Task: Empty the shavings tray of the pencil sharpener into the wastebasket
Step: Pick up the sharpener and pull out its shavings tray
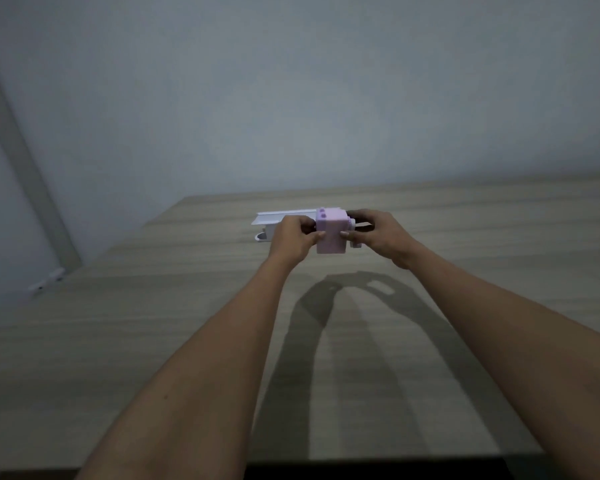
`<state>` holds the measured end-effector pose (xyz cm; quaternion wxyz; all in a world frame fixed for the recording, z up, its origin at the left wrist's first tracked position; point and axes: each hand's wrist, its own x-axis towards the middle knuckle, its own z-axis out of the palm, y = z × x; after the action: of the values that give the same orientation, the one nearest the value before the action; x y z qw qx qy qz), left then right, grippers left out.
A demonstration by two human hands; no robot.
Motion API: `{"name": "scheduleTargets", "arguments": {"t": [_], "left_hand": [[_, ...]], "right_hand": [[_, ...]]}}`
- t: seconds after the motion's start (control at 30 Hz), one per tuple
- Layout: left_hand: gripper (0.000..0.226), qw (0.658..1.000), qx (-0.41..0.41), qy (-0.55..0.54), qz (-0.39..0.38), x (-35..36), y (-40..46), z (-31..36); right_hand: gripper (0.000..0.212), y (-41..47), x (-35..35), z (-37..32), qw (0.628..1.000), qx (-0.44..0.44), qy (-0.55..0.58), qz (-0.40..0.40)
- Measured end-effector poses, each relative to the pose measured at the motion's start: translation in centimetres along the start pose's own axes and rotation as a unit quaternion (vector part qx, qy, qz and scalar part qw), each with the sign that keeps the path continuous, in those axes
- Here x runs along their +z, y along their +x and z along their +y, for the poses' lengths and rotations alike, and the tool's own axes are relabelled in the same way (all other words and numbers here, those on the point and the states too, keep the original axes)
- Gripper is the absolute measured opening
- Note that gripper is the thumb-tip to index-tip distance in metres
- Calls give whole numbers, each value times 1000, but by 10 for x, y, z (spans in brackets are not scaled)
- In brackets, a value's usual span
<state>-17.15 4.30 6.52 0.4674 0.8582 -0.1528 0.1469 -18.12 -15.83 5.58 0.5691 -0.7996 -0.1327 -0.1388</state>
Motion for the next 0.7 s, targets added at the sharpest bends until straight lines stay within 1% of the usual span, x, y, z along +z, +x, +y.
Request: {"name": "scheduleTargets", "arguments": {"t": [0.17,0.3,0.53,0.63,0.7], "left_hand": [[30,1000,-2,-8,-21,-8,-54,0],[28,1000,-12,3,-26,-6,-81,-13],[27,998,-38,10,-42,-2,-106,-28],[28,998,-47,-3,-38,1,-108,-34],[32,998,-51,-18,-38,3,-108,-35]], "right_hand": [[51,-54,10,-9,1000,6,-7,-23],[48,-83,20,-2,999,14,-11,-37],[51,-100,34,18,998,33,-35,-37],[54,-100,36,26,998,38,-42,-26],[56,-99,36,28,998,40,-44,-26]]}}
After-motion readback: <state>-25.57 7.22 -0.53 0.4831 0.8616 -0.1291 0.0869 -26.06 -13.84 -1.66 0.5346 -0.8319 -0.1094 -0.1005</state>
